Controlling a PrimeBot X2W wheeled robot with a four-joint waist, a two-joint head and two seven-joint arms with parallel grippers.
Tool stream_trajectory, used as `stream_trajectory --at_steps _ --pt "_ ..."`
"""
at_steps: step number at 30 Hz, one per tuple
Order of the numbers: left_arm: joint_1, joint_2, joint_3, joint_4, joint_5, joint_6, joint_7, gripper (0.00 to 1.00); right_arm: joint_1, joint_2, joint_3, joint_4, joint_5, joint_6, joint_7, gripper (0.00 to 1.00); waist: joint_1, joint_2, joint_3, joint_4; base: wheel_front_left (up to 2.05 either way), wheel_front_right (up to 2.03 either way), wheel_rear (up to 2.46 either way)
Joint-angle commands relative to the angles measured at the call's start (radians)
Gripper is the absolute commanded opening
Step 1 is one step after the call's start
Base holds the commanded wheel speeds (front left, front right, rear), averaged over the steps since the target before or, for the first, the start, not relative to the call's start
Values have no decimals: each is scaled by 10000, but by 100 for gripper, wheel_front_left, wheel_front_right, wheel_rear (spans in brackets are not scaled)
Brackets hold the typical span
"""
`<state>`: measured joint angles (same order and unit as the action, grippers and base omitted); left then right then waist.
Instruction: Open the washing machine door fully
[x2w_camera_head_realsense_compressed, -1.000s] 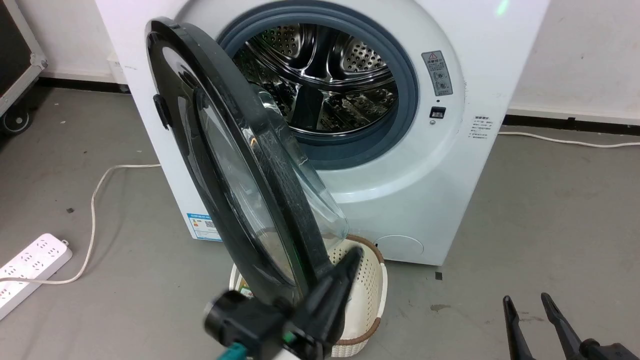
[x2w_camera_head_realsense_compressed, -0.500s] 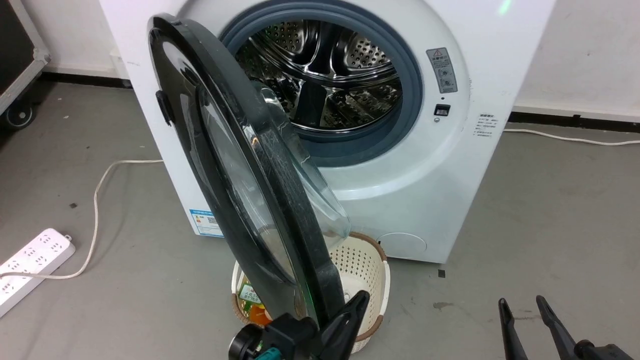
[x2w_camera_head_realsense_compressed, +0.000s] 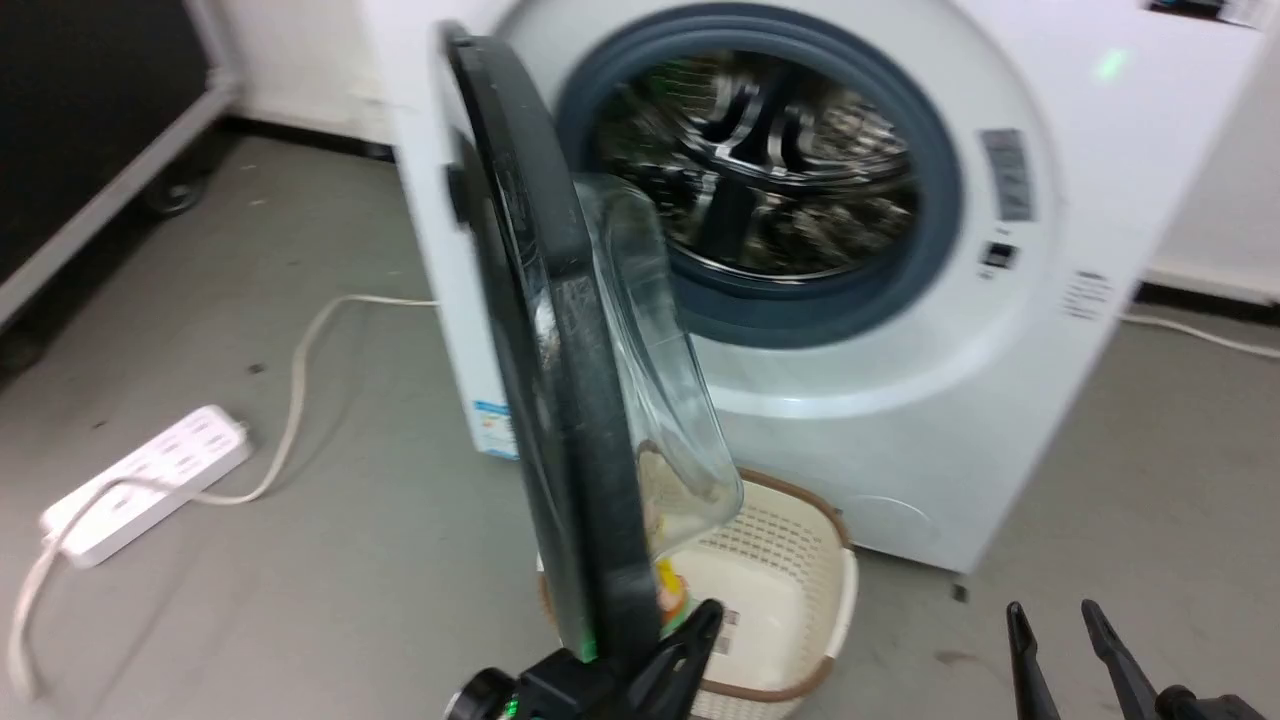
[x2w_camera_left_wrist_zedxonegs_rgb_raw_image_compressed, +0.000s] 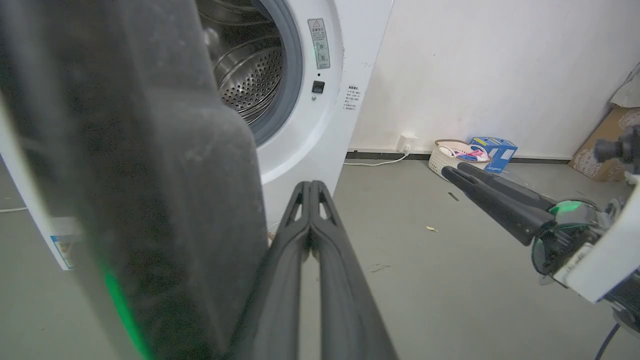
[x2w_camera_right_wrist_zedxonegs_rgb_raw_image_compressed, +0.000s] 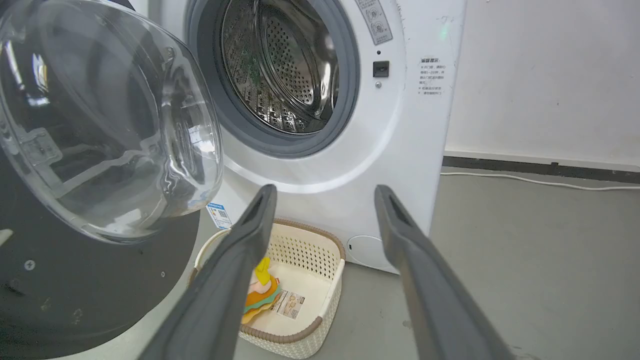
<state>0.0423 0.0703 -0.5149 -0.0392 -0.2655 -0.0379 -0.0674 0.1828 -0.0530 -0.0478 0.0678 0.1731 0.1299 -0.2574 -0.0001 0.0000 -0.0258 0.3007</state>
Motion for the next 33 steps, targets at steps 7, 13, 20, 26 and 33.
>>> stream_trajectory --at_steps 7,13,20,26,33 --pt "509 691 544 -387 134 575 53 0 -136 28 396 315 93 8 -43 100 1 0 -79 2040 0 0 0" --pt "736 668 1111 -701 56 1164 -397 0 -846 28 885 815 -183 8 -43 100 1 0 211 2238 0 0 0" --pt "795 856 2039 -901 -206 1684 -740 0 -1287 28 1131 1179 -333 8 -43 100 1 0 416 2362 0 0 0" --pt "665 1167 3337 -970 -761 2121 -915 0 -1402 -47 1158 1205 -512 8 -43 100 1 0 851 2419 0 0 0" --pt "-14 1640 4735 -610 -1668 2163 -944 0 -1334 -379 892 952 -697 8 -3 100 1 0 1573 2455 0 0 0"
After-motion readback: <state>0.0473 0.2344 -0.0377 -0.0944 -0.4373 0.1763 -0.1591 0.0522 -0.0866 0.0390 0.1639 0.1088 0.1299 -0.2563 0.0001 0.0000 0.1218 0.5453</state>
